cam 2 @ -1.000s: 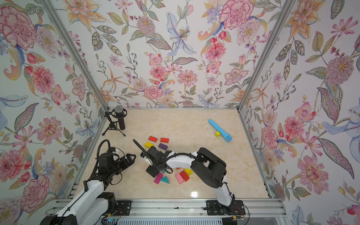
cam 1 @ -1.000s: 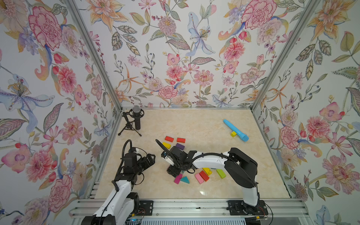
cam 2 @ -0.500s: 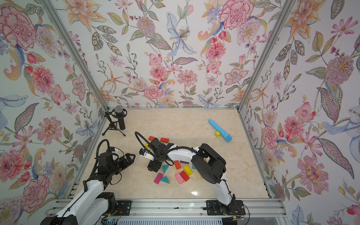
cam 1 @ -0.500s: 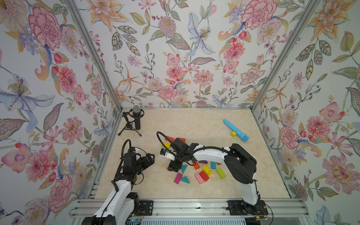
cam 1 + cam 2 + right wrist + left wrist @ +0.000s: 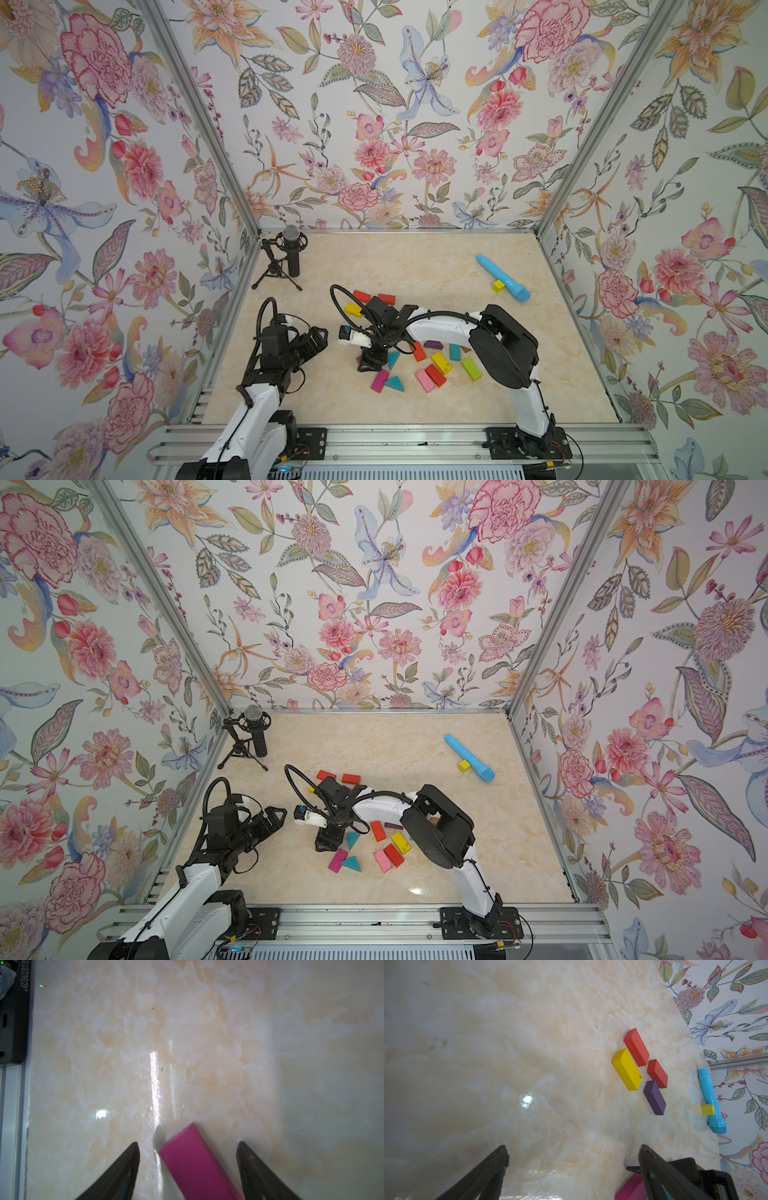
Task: Assemble a piece of candy with building blocks
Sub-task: Move the building block to the center of the board.
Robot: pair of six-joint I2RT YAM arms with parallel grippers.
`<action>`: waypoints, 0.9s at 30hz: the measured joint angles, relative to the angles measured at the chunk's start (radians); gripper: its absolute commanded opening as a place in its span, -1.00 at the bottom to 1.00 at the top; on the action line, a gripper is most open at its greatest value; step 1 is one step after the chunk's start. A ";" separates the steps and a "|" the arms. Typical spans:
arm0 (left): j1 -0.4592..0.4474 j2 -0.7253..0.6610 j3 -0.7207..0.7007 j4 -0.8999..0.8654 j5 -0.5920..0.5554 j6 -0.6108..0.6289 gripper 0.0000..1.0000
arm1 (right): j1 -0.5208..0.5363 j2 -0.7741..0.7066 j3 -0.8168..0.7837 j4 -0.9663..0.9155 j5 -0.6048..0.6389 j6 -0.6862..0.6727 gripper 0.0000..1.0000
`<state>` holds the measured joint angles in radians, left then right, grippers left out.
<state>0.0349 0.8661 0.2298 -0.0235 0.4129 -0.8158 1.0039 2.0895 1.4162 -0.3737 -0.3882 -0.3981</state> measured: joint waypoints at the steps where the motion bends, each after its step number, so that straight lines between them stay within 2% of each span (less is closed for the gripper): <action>1: 0.000 0.000 0.000 0.001 0.000 0.000 0.98 | 0.002 -0.004 -0.005 0.002 0.017 -0.002 0.41; 5: 0.000 0.000 0.000 0.001 0.000 0.000 0.98 | 0.006 -0.021 -0.026 0.003 0.090 -0.008 0.23; 10: 0.000 -0.001 0.000 0.001 -0.001 0.000 0.98 | 0.006 -0.031 -0.038 0.004 0.160 -0.008 -0.09; 13: 0.000 -0.012 0.000 -0.002 -0.001 0.000 0.97 | 0.005 -0.031 -0.038 0.007 0.180 -0.009 -0.35; 18: 0.005 -0.053 0.000 -0.007 -0.005 -0.005 0.97 | 0.005 -0.031 -0.033 0.005 0.185 0.011 -0.61; 20: 0.005 -0.067 0.000 -0.007 -0.005 -0.009 0.97 | 0.006 -0.021 -0.014 -0.005 0.187 0.023 -0.67; 27: 0.005 -0.080 -0.009 0.002 -0.004 -0.023 0.97 | 0.005 0.117 0.198 -0.030 0.195 0.103 -0.62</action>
<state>0.0395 0.7860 0.2207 -0.0219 0.4088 -0.8383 1.0088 2.2066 1.6138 -0.4034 -0.1936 -0.2955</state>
